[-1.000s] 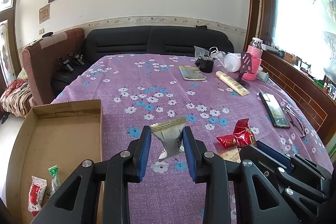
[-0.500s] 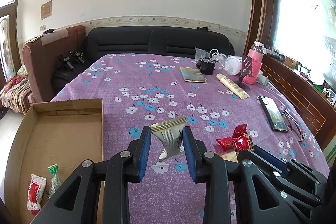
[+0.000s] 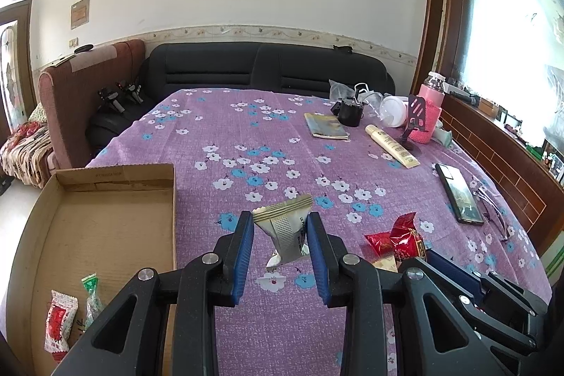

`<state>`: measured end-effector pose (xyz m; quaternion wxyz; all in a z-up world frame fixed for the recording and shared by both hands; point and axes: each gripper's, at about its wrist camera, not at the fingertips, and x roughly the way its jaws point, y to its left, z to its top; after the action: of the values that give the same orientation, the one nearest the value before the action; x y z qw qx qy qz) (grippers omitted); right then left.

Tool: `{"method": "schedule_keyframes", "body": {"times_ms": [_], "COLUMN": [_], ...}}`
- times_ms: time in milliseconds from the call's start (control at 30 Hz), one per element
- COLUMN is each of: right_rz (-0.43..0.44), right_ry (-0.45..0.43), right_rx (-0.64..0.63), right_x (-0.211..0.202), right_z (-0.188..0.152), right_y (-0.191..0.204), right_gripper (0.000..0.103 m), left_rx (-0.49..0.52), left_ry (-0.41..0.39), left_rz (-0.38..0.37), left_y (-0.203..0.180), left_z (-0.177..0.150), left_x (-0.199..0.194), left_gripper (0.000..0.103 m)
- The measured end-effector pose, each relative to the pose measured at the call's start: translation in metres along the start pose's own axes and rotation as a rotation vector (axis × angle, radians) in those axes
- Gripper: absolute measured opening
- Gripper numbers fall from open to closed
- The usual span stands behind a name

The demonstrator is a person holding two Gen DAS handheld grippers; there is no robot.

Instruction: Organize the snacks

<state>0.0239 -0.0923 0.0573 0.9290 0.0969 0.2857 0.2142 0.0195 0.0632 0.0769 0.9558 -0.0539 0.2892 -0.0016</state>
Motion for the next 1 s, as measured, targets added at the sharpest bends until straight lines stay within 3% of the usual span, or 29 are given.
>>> {"method": "schedule_keyframes", "body": {"times_ms": [600,867,1000], "right_rz": [0.001,0.018,0.058], "right_ry": [0.001,0.020,0.039], "right_rx": [-0.007,0.017,-0.017], "right_x": [0.001,0.003,0.000], "right_z": [0.000,0.001,-0.001], "right_y": [0.002,0.004,0.027], "right_gripper": [0.019,0.019,0.019], "left_rx": [-0.029,-0.092,-0.138], "left_ry": [0.020,0.019,0.042], "left_rz": [-0.031,-0.034,-0.035], "left_y": [0.005,0.035,0.070], "left_z": [0.003,0.005,0.004], "left_x": [-0.002,-0.024,-0.036], "left_gripper": [0.032,0.032,0.032]}}
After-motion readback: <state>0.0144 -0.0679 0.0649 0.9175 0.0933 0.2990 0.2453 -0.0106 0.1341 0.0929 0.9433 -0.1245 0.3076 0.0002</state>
